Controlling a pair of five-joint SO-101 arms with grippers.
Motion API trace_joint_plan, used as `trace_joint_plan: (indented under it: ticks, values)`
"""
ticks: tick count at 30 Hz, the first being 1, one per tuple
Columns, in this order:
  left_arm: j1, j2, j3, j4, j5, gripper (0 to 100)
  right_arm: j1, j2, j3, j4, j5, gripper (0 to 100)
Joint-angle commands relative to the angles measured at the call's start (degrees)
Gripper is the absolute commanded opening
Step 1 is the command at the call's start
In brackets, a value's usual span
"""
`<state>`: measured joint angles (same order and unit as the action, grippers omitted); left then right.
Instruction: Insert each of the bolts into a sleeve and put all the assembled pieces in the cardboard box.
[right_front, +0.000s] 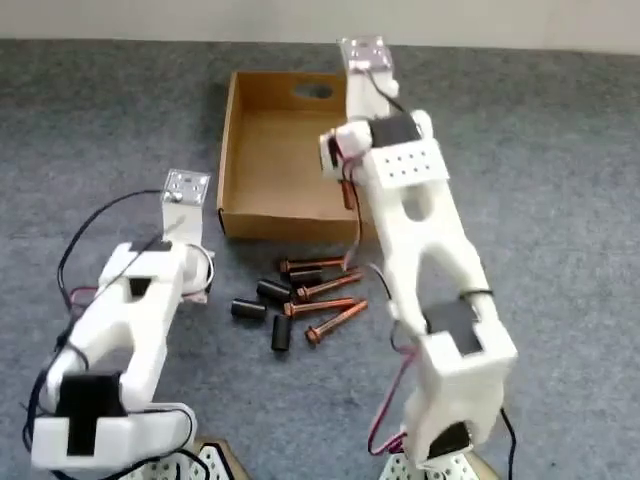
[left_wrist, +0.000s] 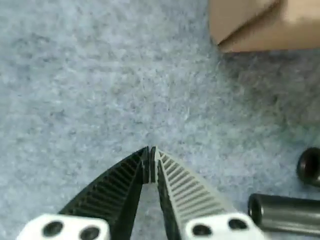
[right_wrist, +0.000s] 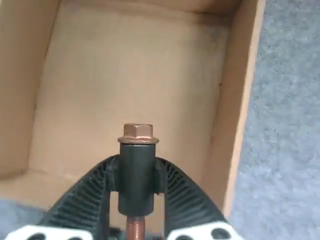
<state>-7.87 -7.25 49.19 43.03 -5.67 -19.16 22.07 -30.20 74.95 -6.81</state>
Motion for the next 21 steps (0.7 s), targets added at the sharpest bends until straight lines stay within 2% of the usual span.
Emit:
trace_joint_plan:
  ticks: [1, 10, 14, 21]
  values:
    - [0.6, 1.1, -3.0, 1.5, 0.4, 5, 0.6, 9.3, -17.9, 4.2, -2.7, 0.7]
    - [0.9, -3.6, 1.8, -1.3, 0.3, 5, 5.0, 32.1, -43.9, 8.8, -2.5, 0.7]
    - [1.4, -6.3, 5.1, -4.6, 0.3, 5, 6.1, 37.8, -47.1, 10.2, -2.5, 0.7]
    - [2.9, -8.4, 6.8, -5.4, 0.1, 5, 5.8, 39.6, -47.9, 11.7, -2.5, 0.7]
